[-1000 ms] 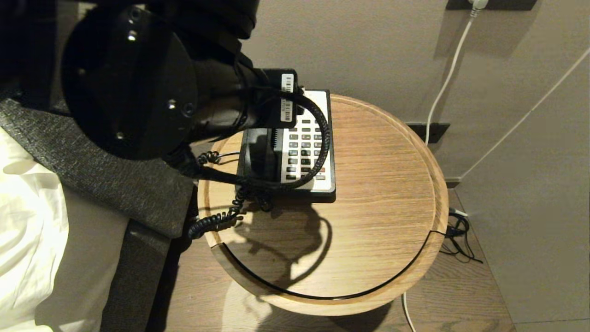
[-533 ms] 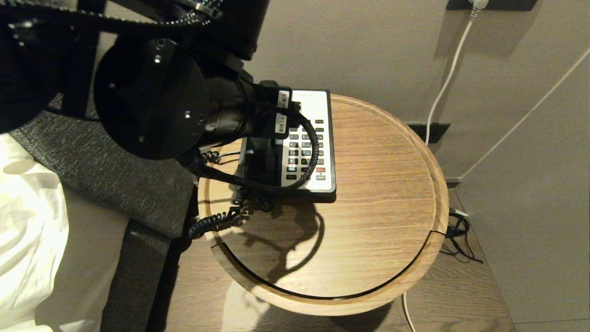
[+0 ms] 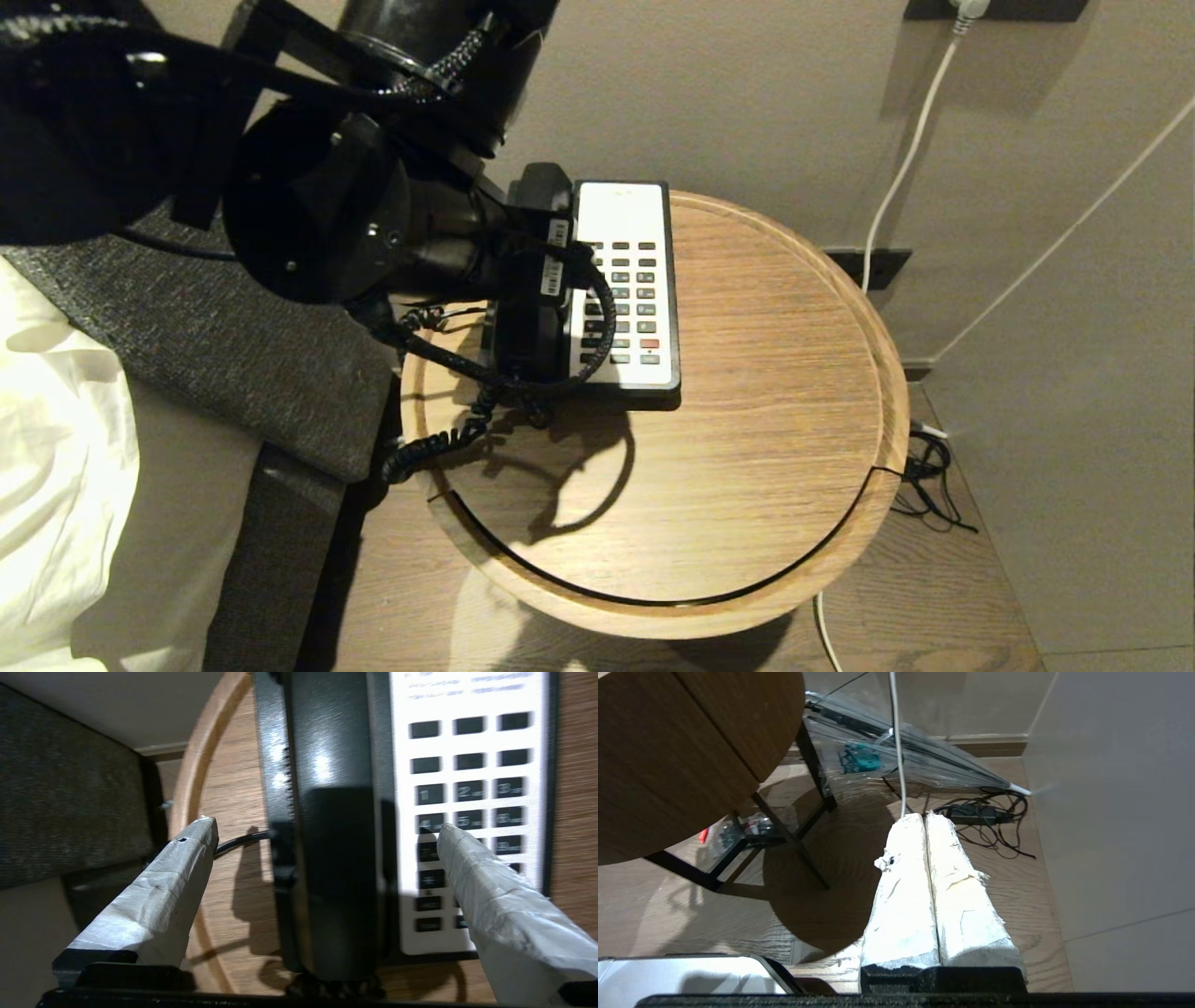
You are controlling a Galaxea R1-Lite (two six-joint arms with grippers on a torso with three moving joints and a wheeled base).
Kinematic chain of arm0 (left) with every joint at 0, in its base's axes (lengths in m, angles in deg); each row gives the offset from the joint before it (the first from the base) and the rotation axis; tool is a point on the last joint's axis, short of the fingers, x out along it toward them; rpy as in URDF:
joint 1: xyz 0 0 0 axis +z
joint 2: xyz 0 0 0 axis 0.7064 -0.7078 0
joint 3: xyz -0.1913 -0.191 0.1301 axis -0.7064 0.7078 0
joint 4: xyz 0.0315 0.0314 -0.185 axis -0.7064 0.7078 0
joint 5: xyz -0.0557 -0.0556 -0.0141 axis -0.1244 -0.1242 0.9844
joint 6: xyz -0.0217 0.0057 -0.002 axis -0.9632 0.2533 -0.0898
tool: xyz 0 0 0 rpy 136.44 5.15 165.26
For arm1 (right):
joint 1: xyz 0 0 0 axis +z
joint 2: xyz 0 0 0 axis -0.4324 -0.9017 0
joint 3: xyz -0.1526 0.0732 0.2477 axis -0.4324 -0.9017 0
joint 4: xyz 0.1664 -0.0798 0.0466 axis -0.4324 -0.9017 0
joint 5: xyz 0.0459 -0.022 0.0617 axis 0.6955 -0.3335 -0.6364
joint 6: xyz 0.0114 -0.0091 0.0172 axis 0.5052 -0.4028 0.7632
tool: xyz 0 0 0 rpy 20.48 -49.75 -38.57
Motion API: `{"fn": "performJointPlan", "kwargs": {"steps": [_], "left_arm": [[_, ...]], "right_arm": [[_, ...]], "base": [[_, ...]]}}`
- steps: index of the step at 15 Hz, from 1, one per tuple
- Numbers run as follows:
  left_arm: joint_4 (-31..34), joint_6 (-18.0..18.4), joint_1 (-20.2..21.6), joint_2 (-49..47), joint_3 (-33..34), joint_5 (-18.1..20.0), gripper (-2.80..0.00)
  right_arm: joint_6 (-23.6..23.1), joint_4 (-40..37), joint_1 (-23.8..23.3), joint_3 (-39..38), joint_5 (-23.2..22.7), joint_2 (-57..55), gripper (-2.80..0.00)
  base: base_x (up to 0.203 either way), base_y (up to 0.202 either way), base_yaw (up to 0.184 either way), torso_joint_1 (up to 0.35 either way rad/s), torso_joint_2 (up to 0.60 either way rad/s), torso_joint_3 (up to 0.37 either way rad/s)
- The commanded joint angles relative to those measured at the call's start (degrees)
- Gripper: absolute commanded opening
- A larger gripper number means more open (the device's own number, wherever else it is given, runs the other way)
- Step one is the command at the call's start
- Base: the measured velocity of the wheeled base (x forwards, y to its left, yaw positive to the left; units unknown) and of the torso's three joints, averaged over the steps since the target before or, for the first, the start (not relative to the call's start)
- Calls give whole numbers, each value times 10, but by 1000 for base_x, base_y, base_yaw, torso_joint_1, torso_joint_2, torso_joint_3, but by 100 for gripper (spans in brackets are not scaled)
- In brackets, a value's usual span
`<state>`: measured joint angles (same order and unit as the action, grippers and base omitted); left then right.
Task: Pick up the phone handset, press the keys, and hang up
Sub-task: Pick up the desk phone handset
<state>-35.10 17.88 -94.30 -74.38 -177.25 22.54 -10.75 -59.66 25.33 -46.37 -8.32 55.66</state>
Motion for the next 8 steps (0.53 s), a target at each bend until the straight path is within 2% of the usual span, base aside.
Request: {"fn": "performJointPlan", "kwargs": {"steps": [1,8], "left_arm": [[21,-12,6,-10,-20,6,0],[16,-20,29,-38,-28,11,0]], "right_arm": [[0,0,0,-1,0,2,-280],[0,0,0,0,0,2,-280]], "base": [[0,0,0,0,0,0],[0,0,0,0,0,0]]}}
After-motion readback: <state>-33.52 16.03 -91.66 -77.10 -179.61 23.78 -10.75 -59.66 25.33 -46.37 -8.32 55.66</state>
